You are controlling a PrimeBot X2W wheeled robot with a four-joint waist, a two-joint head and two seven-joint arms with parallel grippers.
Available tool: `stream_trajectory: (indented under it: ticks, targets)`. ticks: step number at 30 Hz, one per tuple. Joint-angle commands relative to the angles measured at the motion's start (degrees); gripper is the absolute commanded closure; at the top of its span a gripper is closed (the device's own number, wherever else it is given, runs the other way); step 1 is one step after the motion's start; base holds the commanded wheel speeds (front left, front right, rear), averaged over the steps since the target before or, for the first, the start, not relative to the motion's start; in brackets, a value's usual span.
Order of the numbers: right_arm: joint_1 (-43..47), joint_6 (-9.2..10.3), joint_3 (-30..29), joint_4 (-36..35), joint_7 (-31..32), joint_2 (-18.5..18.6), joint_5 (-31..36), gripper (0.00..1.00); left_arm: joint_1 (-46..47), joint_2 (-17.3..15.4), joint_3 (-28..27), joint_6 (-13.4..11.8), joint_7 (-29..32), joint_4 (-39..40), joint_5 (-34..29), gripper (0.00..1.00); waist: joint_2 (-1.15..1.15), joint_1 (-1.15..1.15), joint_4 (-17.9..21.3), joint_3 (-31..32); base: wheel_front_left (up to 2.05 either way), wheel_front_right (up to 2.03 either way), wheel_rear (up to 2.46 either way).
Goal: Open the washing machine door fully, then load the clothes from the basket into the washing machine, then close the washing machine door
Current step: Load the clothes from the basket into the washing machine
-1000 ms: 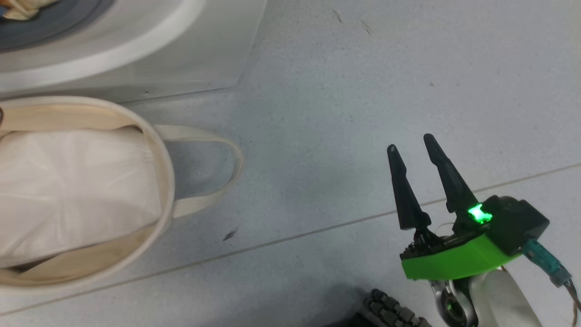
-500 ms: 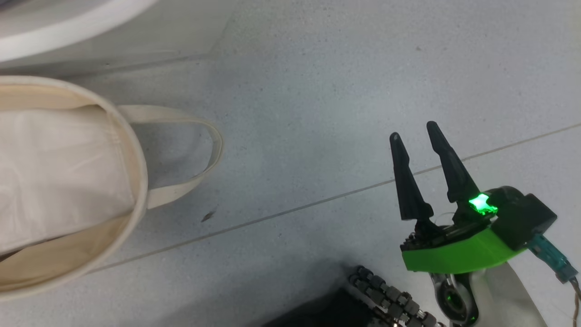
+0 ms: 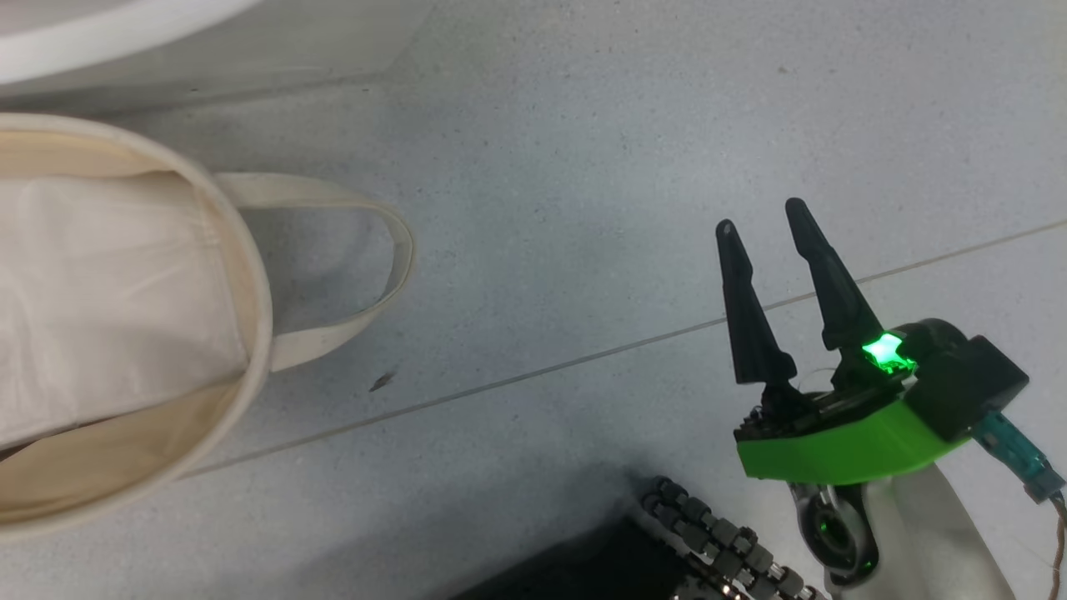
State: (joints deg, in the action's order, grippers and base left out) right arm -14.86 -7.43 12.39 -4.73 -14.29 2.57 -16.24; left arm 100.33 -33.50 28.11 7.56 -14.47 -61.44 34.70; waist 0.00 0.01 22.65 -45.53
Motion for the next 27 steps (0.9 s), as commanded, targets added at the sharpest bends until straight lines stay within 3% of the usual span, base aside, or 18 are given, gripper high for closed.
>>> stream_trajectory:
  ticks: [1, 9, 27]
  targets:
    - [1.2, -0.06, 0.9, -1.3, -0.7, 0.3, 0.1, 0.00, 0.1, -1.2, 0.1, -0.1, -0.4, -0.4, 0.0, 0.02, 0.00, -0.01, -0.1, 0.3, 0.00, 0.00, 0.00]
    - [1.3, -0.06, 0.1, -1.0, -0.7, 0.3, 1.1, 0.00, -2.5, 0.5, 4.6, -0.1, 8.1, -6.4, 3.4, 0.00, 0.00, -0.01, -0.8, 3.0, 0.00, 0.00, 0.00]
    - [1.9, -0.06, -0.4, 3.4, 2.4, 0.6, 2.9, 0.00, -23.5, 2.2, 10.7, -0.1, 3.0, -2.6, 12.3, 0.00, 0.00, -0.01, -5.9, 20.0, 0.00, 0.00, 0.00]
